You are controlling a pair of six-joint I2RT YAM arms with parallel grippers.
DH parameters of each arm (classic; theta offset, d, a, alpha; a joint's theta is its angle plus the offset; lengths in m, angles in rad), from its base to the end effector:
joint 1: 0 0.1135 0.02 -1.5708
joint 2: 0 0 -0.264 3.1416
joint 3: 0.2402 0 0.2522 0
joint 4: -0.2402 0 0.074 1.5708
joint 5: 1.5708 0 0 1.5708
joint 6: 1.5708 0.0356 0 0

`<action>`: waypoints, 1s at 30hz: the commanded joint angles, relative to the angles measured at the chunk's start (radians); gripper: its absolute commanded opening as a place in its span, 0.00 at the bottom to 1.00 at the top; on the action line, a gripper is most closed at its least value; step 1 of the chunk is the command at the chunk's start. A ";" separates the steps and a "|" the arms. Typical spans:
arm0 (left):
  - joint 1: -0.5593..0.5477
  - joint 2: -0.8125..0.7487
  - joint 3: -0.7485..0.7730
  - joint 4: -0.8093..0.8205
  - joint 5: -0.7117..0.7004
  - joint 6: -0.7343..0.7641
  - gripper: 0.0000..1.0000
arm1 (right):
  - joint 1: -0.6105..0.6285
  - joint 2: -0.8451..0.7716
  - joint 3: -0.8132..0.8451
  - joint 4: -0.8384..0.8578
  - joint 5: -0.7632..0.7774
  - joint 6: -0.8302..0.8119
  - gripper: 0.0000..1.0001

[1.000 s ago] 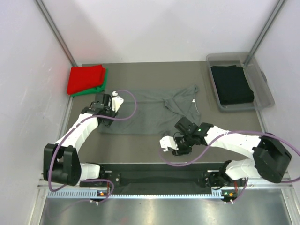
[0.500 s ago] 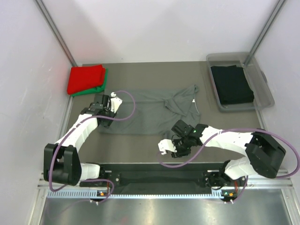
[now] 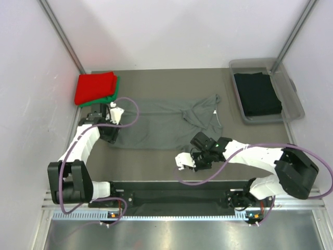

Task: Fold and stack the t-shirts
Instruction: Fold the tshirt

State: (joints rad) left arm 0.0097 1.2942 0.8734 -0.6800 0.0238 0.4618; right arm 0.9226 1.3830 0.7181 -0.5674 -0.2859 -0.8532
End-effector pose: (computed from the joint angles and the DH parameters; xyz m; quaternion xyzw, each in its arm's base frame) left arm 0.2456 0.0015 0.2245 0.2207 0.9471 0.0431 0.2291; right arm 0.1347 0.1945 0.1669 -0.7720 0.5971 0.1461 0.1618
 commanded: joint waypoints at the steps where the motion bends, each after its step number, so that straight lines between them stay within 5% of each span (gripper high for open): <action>1: 0.068 0.045 0.068 -0.118 0.145 -0.018 0.56 | -0.002 -0.082 0.024 0.011 0.027 0.014 0.00; 24: 0.134 0.255 -0.001 0.074 0.151 -0.031 0.45 | -0.102 -0.127 0.015 0.017 -0.009 0.029 0.00; 28: 0.134 0.280 -0.002 0.082 0.154 -0.038 0.27 | -0.110 -0.127 0.017 0.017 -0.012 0.029 0.00; 29: 0.133 0.286 -0.002 0.080 0.156 -0.040 0.08 | -0.111 -0.128 0.018 0.018 -0.010 0.032 0.00; 30: 0.133 0.292 0.002 0.071 0.157 -0.041 0.00 | -0.122 -0.130 0.018 0.020 -0.010 0.034 0.00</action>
State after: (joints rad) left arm 0.1368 1.5608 0.8734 -0.6346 0.1486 0.4240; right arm 0.8227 1.2835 0.7181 -0.5659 -0.2741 -0.8322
